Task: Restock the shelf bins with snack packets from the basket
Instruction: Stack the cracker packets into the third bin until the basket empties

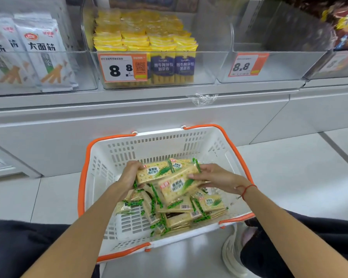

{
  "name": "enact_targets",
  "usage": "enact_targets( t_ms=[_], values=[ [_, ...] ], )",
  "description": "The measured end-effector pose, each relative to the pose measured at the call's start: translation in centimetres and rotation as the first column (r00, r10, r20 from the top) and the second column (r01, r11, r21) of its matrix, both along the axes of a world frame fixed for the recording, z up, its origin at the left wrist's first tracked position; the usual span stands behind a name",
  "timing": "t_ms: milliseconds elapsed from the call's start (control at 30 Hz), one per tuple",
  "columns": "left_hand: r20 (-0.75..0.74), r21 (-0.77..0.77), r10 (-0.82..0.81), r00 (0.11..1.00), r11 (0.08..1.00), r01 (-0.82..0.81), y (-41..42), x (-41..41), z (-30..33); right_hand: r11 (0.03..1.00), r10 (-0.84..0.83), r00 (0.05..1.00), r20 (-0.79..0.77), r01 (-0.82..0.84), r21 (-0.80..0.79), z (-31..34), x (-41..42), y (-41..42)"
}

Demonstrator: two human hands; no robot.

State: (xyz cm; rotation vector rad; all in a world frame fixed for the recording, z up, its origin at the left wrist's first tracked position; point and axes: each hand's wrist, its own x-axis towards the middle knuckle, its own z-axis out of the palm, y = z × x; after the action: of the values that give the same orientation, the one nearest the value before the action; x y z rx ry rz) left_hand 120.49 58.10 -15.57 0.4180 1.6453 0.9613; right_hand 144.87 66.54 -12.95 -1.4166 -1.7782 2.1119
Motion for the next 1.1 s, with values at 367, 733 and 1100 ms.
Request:
enact_targets(
  t_ms=[367, 733, 1100],
  values=[
    [0.131, 0.118, 0.132, 0.983, 0.982, -0.148, 0.3, 2.2, 4.6, 0.981, -0.19, 0.974, -0.125, 0.194, 0.018, 1.6, -3.9, 1.9],
    [0.28, 0.207, 0.1, 0.955, 0.965, -0.162, -1.3, 2.5, 9.4, 0.915, -0.399, 0.841, -0.365, 0.341, -0.216, 2.6, -6.7, 0.4],
    [0.254, 0.066, -0.327, 0.91, 0.945, 0.321, 3.6, 1.3, 6.9, 0.924, -0.372, 0.897, -0.237, 0.334, -0.187, 0.6, -4.5, 5.4]
  ],
)
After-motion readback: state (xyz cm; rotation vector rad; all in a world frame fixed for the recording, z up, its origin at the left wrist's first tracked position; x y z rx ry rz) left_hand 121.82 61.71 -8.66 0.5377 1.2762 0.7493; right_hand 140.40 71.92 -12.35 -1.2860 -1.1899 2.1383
